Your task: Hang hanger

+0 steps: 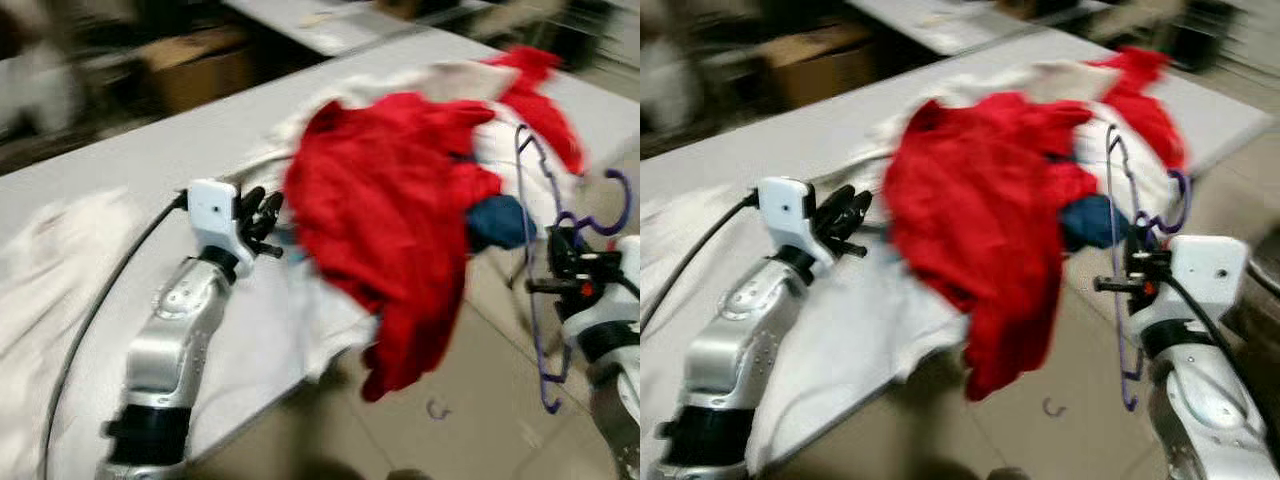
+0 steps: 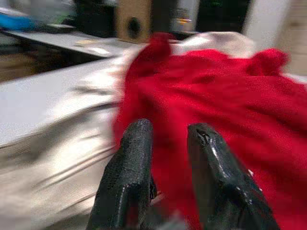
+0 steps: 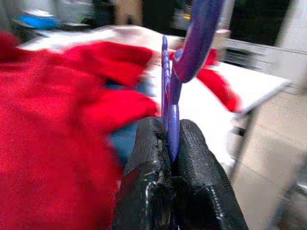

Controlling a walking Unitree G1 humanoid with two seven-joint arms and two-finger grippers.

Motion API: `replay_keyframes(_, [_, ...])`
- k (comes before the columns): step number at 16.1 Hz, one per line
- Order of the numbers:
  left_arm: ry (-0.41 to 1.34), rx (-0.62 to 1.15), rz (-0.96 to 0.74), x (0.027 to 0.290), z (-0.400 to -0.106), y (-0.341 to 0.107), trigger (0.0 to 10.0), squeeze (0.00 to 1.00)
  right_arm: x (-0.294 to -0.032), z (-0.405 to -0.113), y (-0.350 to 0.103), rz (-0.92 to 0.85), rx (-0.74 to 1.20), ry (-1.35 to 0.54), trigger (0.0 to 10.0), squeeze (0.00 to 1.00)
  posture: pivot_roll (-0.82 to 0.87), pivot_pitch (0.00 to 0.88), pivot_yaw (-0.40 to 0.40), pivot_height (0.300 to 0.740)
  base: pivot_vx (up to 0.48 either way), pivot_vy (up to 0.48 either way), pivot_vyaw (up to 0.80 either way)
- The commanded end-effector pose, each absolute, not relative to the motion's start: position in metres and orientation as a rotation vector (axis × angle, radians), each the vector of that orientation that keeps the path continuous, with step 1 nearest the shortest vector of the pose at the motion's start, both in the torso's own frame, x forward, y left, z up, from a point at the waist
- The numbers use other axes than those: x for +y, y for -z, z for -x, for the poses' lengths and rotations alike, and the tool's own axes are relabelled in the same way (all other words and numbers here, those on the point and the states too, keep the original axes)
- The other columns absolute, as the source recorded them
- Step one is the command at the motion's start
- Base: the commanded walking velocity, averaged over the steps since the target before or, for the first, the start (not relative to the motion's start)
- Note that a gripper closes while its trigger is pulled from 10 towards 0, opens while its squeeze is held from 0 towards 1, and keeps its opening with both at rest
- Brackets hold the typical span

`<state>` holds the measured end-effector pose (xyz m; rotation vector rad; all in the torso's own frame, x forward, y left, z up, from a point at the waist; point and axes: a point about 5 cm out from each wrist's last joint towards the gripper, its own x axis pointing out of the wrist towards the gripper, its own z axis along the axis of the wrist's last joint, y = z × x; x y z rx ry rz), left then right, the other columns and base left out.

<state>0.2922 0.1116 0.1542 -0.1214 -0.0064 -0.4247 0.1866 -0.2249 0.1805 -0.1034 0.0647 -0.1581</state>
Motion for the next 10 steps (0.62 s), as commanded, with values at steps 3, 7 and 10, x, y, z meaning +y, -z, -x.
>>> replay_keyframes(3, [0.412, -0.014, 0.201, 0.122, -0.290, -0.153, 10.0, 0.67, -0.214, -0.186, -0.187, 0.085, -0.006, 0.092, 10.0, 0.00, -0.25, 0.000, 0.058, 0.740, 0.137, 0.000, 0.00])
replay_keyframes(7, [0.477, -0.012, 0.252, 0.118, -0.291, -0.153, 10.0, 1.00, -0.215, -0.179, -0.186, 0.081, 0.002, 0.057, 10.0, 0.00, -0.28, 0.000, 0.075, 0.740, 0.000, 0.000, 0.00])
replay_keyframes(10, [0.567, 0.060, 0.339, 0.104, -0.297, -0.146, 10.0, 1.00, -0.231, -0.177, -0.187, 0.101, 0.000, 0.102, 10.0, 0.00, -0.31, 0.000, 0.096, 0.740, 0.000, 0.000, 0.00])
